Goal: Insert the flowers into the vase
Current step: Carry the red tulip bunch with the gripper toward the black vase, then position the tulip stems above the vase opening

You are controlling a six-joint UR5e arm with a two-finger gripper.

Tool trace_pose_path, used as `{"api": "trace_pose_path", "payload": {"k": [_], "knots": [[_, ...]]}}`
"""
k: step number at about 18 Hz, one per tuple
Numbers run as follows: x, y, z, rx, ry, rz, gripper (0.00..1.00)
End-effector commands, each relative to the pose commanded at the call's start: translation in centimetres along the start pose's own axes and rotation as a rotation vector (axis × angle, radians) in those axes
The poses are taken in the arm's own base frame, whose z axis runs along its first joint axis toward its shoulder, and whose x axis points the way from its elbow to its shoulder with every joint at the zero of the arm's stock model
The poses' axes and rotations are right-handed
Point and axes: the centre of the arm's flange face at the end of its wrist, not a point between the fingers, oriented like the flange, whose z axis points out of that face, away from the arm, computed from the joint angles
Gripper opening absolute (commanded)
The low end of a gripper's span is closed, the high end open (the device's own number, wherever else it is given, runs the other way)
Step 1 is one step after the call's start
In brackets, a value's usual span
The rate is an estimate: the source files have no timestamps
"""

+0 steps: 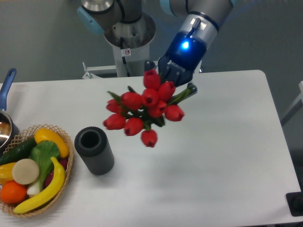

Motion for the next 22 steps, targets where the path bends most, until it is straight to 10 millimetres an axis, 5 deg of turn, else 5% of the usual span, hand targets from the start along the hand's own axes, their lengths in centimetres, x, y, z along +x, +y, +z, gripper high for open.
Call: {"api": "trace_pose_path", "payload": {"k": [10,13,22], "knots": [[2.6,-1.0,4.2,0.187,0.207,0.027,0.26],[4.0,-0.7,7.1,0.18,0.265,0.021,0.26],[4.1,0.6,10.2,0.177,0.313,0.041,0.26]]}}
